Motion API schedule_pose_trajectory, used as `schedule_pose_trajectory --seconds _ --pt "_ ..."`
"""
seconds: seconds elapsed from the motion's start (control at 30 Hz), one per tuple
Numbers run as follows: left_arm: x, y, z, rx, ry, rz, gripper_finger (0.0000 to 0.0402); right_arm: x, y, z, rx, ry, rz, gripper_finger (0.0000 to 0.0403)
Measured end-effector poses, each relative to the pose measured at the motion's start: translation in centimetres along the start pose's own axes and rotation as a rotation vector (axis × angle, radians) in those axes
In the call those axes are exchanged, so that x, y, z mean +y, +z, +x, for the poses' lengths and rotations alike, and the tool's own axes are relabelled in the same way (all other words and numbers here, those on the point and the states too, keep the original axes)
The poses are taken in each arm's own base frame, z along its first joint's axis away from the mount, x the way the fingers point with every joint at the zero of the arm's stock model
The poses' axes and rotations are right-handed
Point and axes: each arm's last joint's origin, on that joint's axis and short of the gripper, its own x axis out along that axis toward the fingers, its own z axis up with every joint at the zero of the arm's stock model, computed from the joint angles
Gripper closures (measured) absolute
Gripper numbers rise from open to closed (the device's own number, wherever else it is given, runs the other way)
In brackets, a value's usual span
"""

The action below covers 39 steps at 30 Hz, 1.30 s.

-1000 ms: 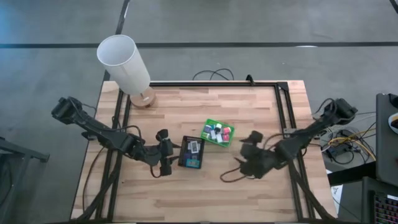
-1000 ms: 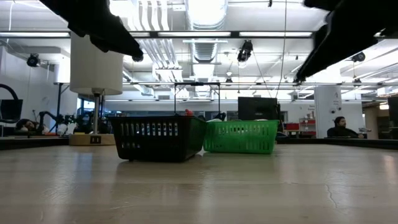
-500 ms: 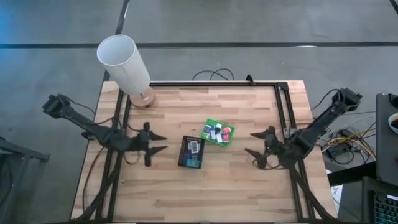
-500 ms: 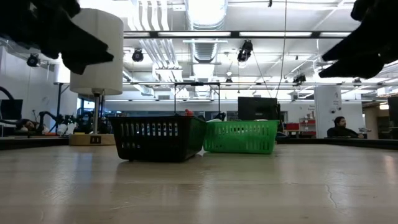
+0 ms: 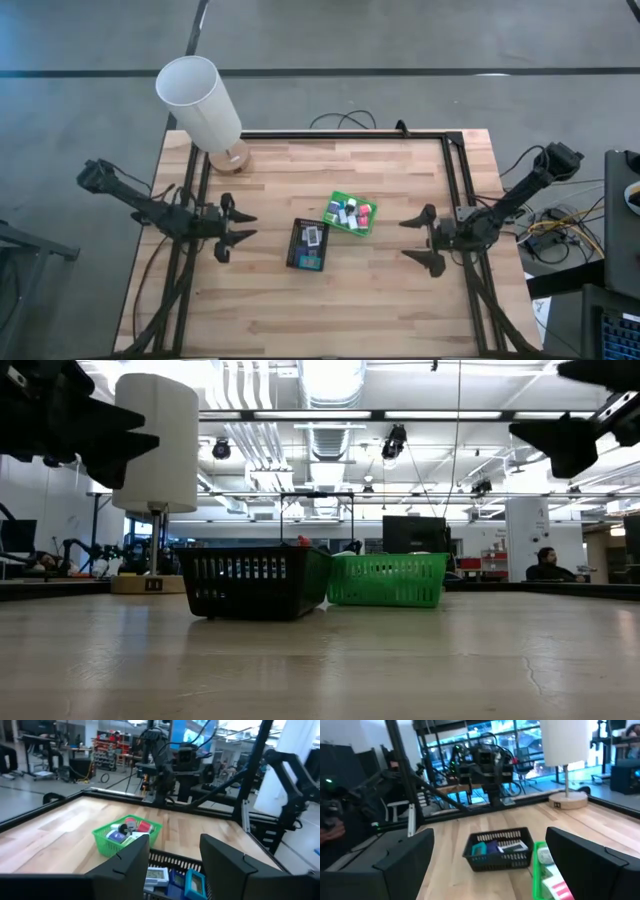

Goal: Pick & Place Office items
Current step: Return to Home Position

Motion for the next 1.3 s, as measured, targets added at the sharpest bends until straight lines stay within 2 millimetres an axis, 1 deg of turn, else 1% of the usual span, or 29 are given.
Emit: schedule_pose_trajectory --seconds 0.2,0.4,1.3 --pt "-0.03 -0.14 0.01 0.014 -0.014 -0.004 0.022 -0.11 -0.22 0.06 0.012 -0.007 -0.013 0.0021" --pt "-0.03 -0.2 0.01 0.02 -0.015 -0.017 0.022 -0.12 -0.19 0.06 0.009 -0.01 0.051 0.0021" --pt "-0.04 -0.2 0.02 0.021 -0.018 -0.02 0.022 -0.1 -0.19 0.07 0.009 -0.008 0.045 0.0021"
